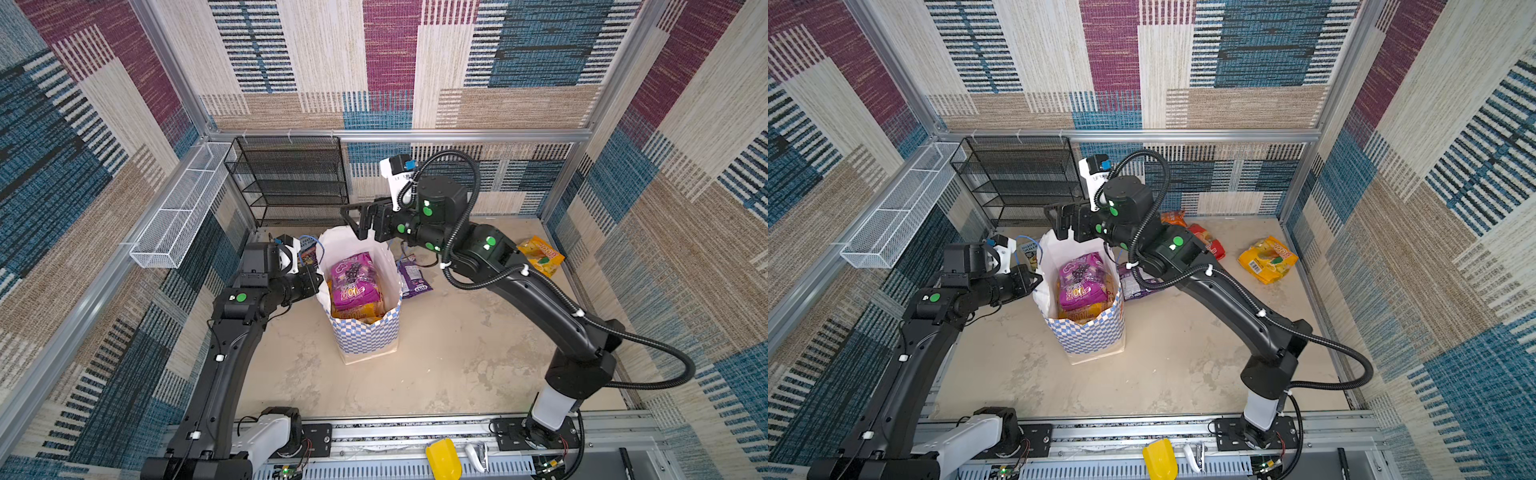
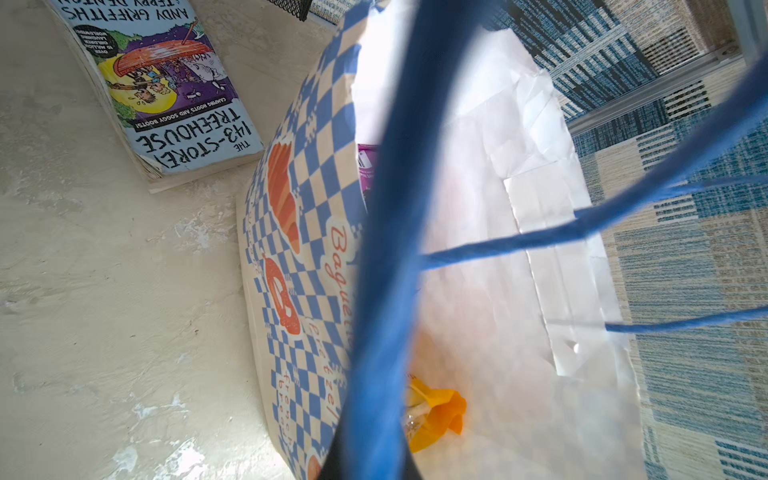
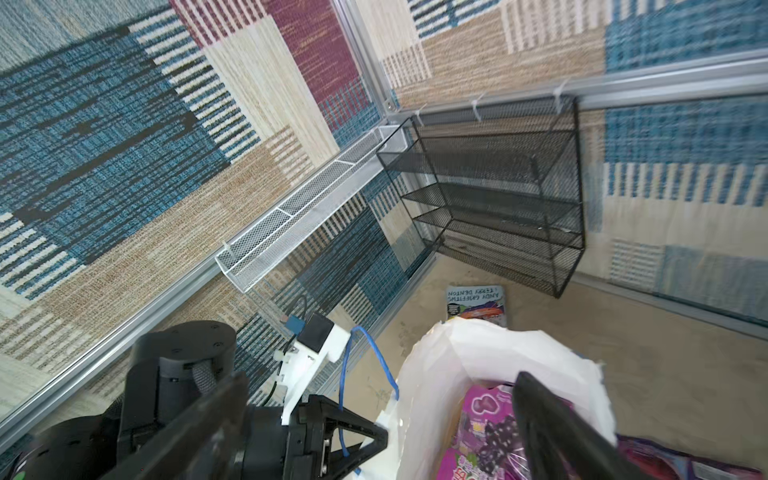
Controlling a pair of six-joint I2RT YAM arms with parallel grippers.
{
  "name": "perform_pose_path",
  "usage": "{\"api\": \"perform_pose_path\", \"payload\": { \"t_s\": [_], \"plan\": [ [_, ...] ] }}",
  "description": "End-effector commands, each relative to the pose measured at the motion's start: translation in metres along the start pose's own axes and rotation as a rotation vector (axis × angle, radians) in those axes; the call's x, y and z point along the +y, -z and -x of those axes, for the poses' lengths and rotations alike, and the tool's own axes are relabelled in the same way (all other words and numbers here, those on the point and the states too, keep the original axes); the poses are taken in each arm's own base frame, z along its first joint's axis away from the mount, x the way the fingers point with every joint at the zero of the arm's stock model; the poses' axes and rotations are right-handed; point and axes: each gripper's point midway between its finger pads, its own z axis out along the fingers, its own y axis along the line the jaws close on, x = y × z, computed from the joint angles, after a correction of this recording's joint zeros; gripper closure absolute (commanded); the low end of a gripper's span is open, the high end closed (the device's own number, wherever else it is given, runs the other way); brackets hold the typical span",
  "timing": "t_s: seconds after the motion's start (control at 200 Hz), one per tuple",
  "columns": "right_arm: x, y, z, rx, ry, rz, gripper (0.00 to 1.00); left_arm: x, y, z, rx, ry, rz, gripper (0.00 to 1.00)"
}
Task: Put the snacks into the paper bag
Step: 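Withdraw the right gripper from the paper bag toward the small purple berries packet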
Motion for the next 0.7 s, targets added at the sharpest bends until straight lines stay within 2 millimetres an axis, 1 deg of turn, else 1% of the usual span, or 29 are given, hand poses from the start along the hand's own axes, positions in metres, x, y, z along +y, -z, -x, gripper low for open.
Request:
{"api": "perform_pose_path", "payload": {
  "t_s": [0.0, 0.02, 0.1, 0.12, 0.125, 0.155, 0.18, 0.215, 0.255, 0.336, 0.411, 0.461, 0.551, 0.596, 0.696],
  "plan": [
    [-0.038, 0.029, -0.003, 0.015, 0.051, -0.168, 0.00, -0.008, 0.004, 0.014, -0.062, -0.025, -0.027, 1.00],
    [-0.044, 0.034, -0.004, 0.015, 0.047, -0.181, 0.00, -0.007, 0.005, 0.014, -0.063, -0.024, -0.025, 1.00],
    [-0.078, 0.056, -0.009, 0.006, -0.001, -0.229, 0.00, -0.007, 0.006, 0.014, -0.064, -0.027, -0.019, 1.00],
    [-0.089, 0.060, -0.014, 0.009, -0.023, -0.241, 0.00, -0.007, 0.006, 0.014, -0.066, -0.026, -0.017, 1.00],
    [-0.091, 0.063, -0.012, 0.001, -0.029, -0.242, 0.00, -0.006, 0.006, 0.014, -0.066, -0.026, -0.017, 1.00],
    [-0.108, 0.069, -0.020, 0.001, -0.065, -0.256, 0.00, -0.006, 0.005, 0.014, -0.064, -0.024, -0.015, 1.00],
    [-0.120, 0.076, -0.021, -0.020, -0.098, -0.257, 0.00, -0.005, 0.005, 0.014, -0.065, -0.023, -0.013, 1.00],
    [-0.140, 0.080, -0.038, -0.009, -0.152, -0.261, 0.00, -0.006, 0.005, 0.014, -0.064, -0.023, -0.016, 1.00],
    [-0.161, 0.086, -0.051, -0.007, -0.213, -0.268, 0.00, -0.007, 0.005, 0.014, -0.063, -0.024, -0.020, 1.00],
    [-0.193, 0.093, -0.075, 0.002, -0.308, -0.270, 0.01, -0.006, 0.004, 0.014, -0.063, -0.024, -0.015, 1.00],
    [-0.221, 0.095, -0.095, -0.003, -0.361, -0.298, 0.01, -0.003, 0.002, 0.013, -0.058, -0.021, -0.004, 1.00],
    [-0.242, 0.093, -0.115, 0.018, -0.413, -0.319, 0.01, -0.004, 0.001, 0.013, -0.052, -0.019, -0.010, 1.00],
    [-0.267, 0.084, -0.149, 0.068, -0.492, -0.314, 0.02, -0.004, 0.000, 0.013, -0.050, -0.020, -0.014, 1.00],
    [-0.276, 0.079, -0.164, 0.091, -0.522, -0.306, 0.02, -0.003, 0.000, 0.013, -0.051, -0.019, -0.011, 1.00],
    [-0.285, 0.062, -0.193, 0.145, -0.540, -0.266, 0.02, -0.005, 0.000, 0.013, -0.050, -0.019, -0.020, 1.00]
  ]
}}
